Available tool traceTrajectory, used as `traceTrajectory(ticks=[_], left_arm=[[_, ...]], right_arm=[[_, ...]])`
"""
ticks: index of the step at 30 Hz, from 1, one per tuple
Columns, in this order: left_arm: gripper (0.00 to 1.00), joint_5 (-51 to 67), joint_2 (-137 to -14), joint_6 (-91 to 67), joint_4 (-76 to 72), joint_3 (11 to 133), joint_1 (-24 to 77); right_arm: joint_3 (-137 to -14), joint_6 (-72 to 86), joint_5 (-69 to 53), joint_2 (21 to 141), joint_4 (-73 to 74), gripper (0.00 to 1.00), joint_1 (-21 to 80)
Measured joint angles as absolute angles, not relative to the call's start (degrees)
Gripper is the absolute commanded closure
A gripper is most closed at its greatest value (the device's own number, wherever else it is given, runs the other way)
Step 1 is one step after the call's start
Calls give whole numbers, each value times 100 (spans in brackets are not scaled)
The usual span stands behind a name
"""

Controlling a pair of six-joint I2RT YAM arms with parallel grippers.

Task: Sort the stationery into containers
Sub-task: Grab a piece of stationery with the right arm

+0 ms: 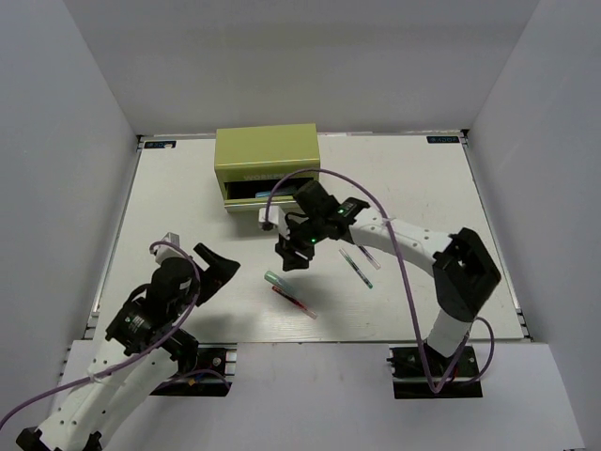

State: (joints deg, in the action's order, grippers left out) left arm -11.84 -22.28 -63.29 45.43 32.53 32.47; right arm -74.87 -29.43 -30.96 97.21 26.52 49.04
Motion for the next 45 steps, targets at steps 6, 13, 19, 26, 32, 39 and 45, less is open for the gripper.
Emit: traceTrajectory(ticks=[6,13,19,26,32,39,45], left_arm=[[5,-1238,-2108,-6099,5162,3404,3247],[5,-1500,-1610,-6064,5535,3649,3247],[5,-1592,-1500,-6069,5601,3693,3247],[5,-1605,-1500,-6069,5660,3693,3247],[5,-1601,-1505,-6093,5660,3693,3247],[5,-1601,-1505,-6130,5660,3693,3247],[5,-1599,-1505,-6180,5662,3693,3247]], right_arm=[[-7767,-2554,-2637,10481,2556,44,5354],[-8138,-2025,-1920,11209,2558,42,5697],[-8394,-1629,-1448,11520,2502,45,5787],[-8396,-1372,-1041,11660,2414,45,5854],[-8377,-1221,-746,11684,2349,47,5994],[-8095,-1087,-163,11653,2056,48,6176],[-7651,-1070,113,11386,1723,66,6206]])
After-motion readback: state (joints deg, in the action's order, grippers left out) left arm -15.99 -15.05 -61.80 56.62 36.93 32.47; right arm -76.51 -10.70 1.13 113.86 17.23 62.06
